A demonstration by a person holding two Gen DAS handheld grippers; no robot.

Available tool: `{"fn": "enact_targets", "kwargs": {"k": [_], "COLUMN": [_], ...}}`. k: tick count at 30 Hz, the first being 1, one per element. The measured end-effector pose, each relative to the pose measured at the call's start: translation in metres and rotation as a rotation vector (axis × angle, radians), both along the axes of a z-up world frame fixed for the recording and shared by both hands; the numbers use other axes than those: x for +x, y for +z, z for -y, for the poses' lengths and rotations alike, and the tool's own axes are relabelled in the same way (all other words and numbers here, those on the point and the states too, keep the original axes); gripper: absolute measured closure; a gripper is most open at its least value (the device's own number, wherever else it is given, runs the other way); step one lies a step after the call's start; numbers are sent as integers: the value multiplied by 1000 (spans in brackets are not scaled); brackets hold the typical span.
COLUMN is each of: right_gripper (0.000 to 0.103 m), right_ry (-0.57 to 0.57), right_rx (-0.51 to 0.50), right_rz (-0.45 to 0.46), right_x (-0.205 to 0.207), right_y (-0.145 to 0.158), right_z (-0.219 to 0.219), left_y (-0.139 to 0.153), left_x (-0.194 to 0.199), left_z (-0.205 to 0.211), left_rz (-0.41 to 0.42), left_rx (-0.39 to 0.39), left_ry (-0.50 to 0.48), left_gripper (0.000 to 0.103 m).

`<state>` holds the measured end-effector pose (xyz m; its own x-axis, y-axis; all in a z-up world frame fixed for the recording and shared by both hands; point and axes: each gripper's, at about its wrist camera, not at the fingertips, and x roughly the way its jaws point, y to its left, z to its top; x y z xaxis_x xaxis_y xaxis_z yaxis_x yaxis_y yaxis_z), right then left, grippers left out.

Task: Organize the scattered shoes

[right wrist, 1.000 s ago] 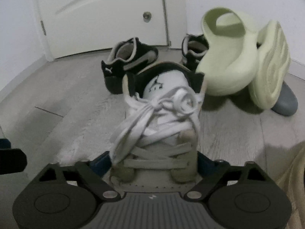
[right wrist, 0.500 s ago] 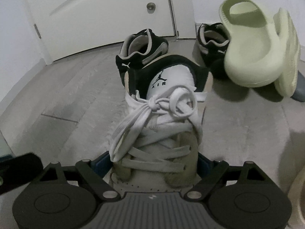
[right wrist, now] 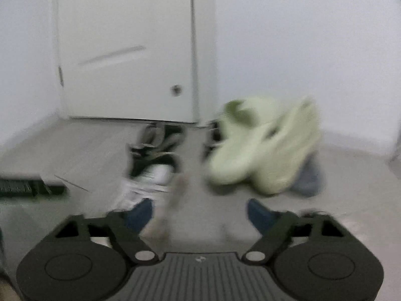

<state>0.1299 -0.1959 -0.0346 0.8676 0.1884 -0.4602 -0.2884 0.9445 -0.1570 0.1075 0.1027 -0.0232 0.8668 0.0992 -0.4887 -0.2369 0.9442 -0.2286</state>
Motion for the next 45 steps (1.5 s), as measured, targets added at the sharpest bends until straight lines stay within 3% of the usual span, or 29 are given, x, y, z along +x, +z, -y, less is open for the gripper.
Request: {"fn": "enact_targets", "kwargs": {"k": [2,4,6,11,18,25,30,32,33,35,36,37,39,40,42,45], "right_gripper": [59,84,85,86,86,85,85,84,79,50,12,1,0,0,0,0], "right_ry": [-84,-150,-182,-175,-217,-163,54,103,126,129,129,141,246,250,234,237], "right_rx": [-33,-27,-19,-51,82,93,54,79,99,133,123,71,-75,-97,-239,-225], "right_rz": [-62,-149,-209,-214,-364,-332,-204,-194,-185,-114,-64,-35,-30,-32,-71,-141], "right_x": [-5,-3,2,8,9,25,43,44,42,33,28,29,35,38,60,84], "right_y": [-10,-22,-31,-40,-49,-55,-61,-51,-44,-26,-16,-11,-12,-14,-28,-42], "right_z": [23,39,44,28,38,20,-21,-22,-20,-6,5,15,28,29,49,82], "left_y": [9,14,21,16,2,-6,-13,-15,-16,-17,-17,-17,-18,-18,-17,-16], "left_x": [-8,-13,-17,-18,-12,-5,1,3,5,8,8,8,9,9,7,4], "left_z": [8,16,35,61,83,87,87,83,80,73,72,71,71,72,74,79], "left_rz": [58,89,120,110,74,46,11,3,-2,-9,-9,-10,-12,-11,5,18], "left_rx": [-12,-10,27,66,105,134,140,124,110,75,69,61,53,54,64,81], "left_ry": [-50,-94,-172,-242,-290,-314,-300,-286,-274,-255,-254,-254,-263,-267,-285,-314], "left_gripper": [23,22,22,22,22,22,22,22,22,22,22,22,22,22,22,22]}}
